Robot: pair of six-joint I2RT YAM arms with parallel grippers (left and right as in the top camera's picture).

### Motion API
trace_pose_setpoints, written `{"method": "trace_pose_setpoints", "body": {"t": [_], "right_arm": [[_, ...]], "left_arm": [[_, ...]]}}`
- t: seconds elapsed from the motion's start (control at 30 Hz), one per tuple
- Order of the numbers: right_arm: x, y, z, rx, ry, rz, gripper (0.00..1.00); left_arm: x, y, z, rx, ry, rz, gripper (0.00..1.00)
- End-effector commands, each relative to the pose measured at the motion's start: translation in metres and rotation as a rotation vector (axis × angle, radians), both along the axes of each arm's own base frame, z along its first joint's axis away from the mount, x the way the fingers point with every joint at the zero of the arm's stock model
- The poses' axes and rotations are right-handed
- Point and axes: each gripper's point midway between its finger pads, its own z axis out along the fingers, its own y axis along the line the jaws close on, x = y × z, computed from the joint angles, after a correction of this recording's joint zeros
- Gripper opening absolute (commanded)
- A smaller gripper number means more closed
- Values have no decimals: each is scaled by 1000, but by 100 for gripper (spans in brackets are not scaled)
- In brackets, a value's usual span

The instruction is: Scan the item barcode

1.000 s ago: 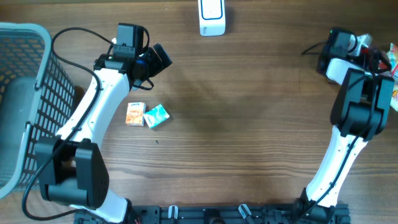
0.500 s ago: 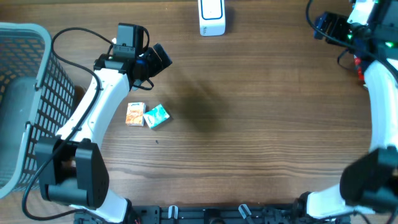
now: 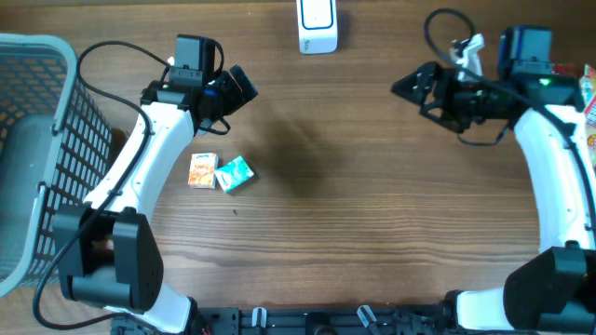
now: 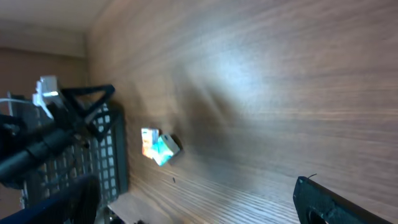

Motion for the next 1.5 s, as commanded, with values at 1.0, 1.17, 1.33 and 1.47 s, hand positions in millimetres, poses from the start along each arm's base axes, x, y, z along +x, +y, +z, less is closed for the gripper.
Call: {"method": "trace_pose_setpoints", "body": {"t": [1.0,1.17,1.33,1.47], "right_arm": [[-23,81,-111,-286,254,166,100],[-27,100,-111,-283,242,193,100],[-30,103,-111,-286,244,204,100],[-30,103,-111,-287,245,206,100]], "left_arm": [[-138,0,-28,144,360,110,93],[-115,-8,-50,91,270,143,21],[-100,8,-79,208,266,188,4],[-114,66,-83,338,333,381,4]]}}
